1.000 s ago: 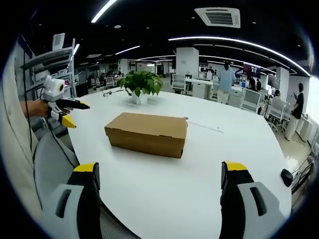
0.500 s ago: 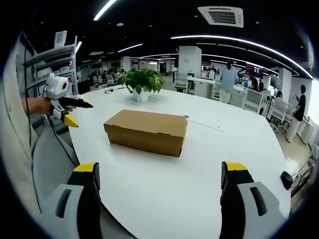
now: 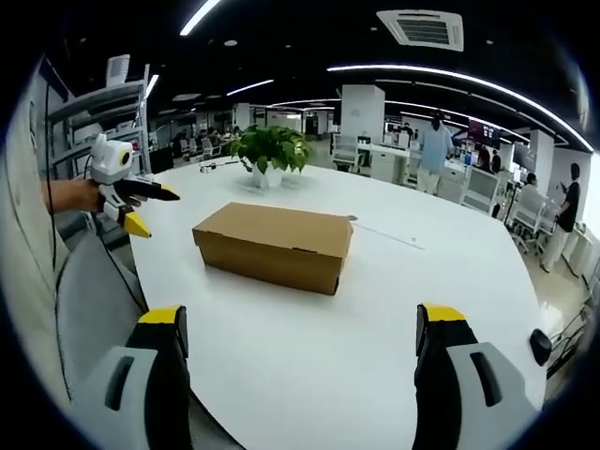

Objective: Operate the shoe box by opening the lid, removing the specified soft item, and placing it in the target area until the item is outside and the box remains undamaged.

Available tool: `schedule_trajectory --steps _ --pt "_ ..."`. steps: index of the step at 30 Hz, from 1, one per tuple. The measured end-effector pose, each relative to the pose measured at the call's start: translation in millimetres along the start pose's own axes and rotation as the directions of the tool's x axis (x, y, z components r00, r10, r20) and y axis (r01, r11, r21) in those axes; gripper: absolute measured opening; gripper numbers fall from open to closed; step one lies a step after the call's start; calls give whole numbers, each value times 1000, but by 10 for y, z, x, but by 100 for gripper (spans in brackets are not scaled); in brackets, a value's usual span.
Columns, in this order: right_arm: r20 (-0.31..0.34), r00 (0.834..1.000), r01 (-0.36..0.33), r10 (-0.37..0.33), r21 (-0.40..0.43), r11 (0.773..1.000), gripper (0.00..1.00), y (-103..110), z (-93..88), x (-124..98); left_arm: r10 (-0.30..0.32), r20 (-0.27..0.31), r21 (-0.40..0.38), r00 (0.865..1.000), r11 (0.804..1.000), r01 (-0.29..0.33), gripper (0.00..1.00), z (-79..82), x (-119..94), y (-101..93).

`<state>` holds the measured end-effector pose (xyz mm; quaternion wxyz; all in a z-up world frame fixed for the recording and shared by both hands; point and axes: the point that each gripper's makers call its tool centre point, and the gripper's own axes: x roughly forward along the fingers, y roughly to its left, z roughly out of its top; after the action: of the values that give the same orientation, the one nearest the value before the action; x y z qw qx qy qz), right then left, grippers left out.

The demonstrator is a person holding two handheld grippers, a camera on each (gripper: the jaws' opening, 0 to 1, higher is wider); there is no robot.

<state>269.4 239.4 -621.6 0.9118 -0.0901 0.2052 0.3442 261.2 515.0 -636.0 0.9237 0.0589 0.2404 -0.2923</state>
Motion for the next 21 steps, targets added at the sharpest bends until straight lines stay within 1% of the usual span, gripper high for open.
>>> schedule_trajectory --steps 5,10,13,18,21 --pt "-4 1000 -11 11 -3 1000 96 -32 -5 52 4 -1 -3 1000 1000 -4 94 -7 17 20" --pt "-4 1000 -30 30 -4 1000 96 -64 -3 117 12 -9 -12 1000 1000 -12 94 -55 35 60" --pt "-13 999 -43 43 -17 999 96 -73 -13 161 16 -2 -24 1000 1000 -16 94 -58 37 73" --pt "-19 997 -72 71 -36 997 96 -94 -6 266 29 3 -39 1000 999 -29 93 -69 52 107" --pt "-13 997 -82 82 -36 996 96 -120 0 340 39 -1 -34 999 999 -39 93 -88 70 129"
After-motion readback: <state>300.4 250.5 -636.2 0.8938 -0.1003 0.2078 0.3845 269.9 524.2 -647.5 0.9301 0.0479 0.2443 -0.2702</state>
